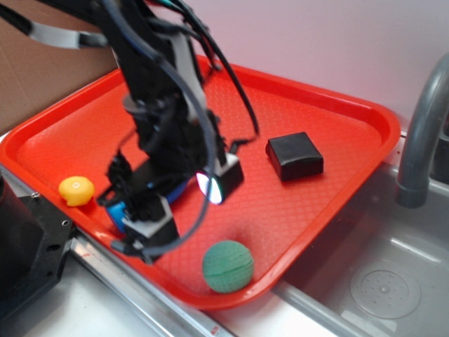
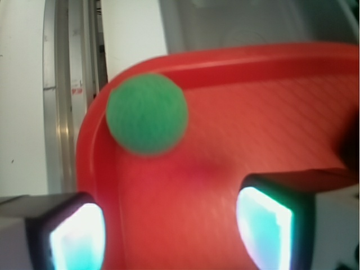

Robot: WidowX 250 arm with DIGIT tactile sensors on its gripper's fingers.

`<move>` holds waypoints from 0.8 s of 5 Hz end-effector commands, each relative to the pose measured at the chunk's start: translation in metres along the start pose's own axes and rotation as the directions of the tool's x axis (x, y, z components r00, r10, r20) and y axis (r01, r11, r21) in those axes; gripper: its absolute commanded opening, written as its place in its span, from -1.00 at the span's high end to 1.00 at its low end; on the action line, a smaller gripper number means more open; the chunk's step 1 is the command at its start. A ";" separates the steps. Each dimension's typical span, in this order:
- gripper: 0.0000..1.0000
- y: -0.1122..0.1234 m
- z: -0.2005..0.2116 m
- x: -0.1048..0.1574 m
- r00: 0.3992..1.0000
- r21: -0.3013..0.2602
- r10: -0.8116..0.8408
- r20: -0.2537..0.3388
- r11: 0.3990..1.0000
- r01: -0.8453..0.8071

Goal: Grab the green ball.

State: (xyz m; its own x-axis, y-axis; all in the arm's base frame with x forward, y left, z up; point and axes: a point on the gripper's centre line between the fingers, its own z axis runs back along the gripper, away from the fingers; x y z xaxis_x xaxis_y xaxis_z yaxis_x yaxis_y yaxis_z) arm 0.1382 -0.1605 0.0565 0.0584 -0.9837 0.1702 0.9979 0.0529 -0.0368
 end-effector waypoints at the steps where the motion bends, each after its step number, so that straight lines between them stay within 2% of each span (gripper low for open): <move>1: -1.00 -0.016 -0.025 0.006 0.995 -0.017 -0.104 -0.009 0.994 0.104; 2: -1.00 -0.019 -0.026 0.010 0.993 -0.021 -0.117 -0.009 0.993 0.117; 3: -0.03 -0.023 -0.024 0.011 0.993 -0.002 -0.117 0.002 0.993 0.117; 4: 1.00 -0.024 -0.007 -0.005 1.000 0.034 0.008 -0.017 0.999 -0.008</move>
State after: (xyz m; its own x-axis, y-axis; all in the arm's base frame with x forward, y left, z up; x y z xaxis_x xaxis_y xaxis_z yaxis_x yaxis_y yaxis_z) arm 0.1358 -0.1716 0.0516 0.0795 -0.9885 0.1289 0.9968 0.0773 -0.0219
